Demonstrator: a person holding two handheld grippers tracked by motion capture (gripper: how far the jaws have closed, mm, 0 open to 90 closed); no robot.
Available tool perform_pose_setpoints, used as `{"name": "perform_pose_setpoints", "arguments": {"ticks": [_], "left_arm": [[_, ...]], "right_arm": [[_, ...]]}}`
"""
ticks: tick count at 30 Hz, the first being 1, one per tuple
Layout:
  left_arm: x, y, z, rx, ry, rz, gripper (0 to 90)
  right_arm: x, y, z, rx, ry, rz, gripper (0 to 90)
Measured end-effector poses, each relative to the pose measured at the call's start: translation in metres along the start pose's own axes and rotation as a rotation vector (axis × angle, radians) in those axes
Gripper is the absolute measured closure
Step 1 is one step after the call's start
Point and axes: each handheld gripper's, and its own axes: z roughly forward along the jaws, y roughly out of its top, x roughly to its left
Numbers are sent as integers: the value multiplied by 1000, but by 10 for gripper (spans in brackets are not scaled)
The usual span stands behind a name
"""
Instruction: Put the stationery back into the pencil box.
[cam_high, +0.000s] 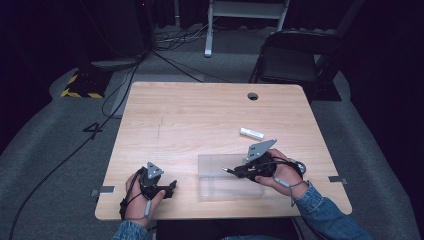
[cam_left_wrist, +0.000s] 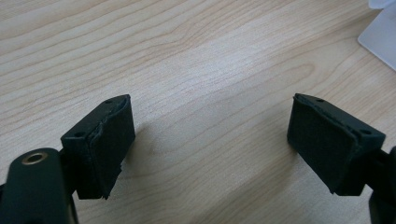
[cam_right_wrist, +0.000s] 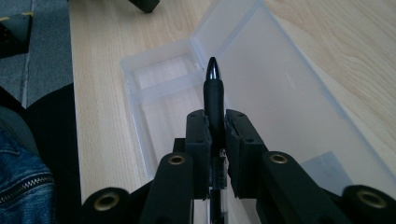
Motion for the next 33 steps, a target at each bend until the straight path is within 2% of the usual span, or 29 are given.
{"name": "perform_pose_setpoints", "arguments": {"ticks": [9,12,18,26,33], "left_arm": [[0,0,0,0,0,0,155],[0,0,0,1,0,0,155],[0,0,0,0,0,0,155],[0,0,0,0,0,0,155],[0,0,0,0,0,0,155]], "right_arm": [[3,-2,14,29,20,-56,800],[2,-4,18,29,20,-52,800],[4,-5,26,33,26,-104,799],[4,-7,36,59,35,-105,799],[1,-11,43,88,16,-121,799]]}}
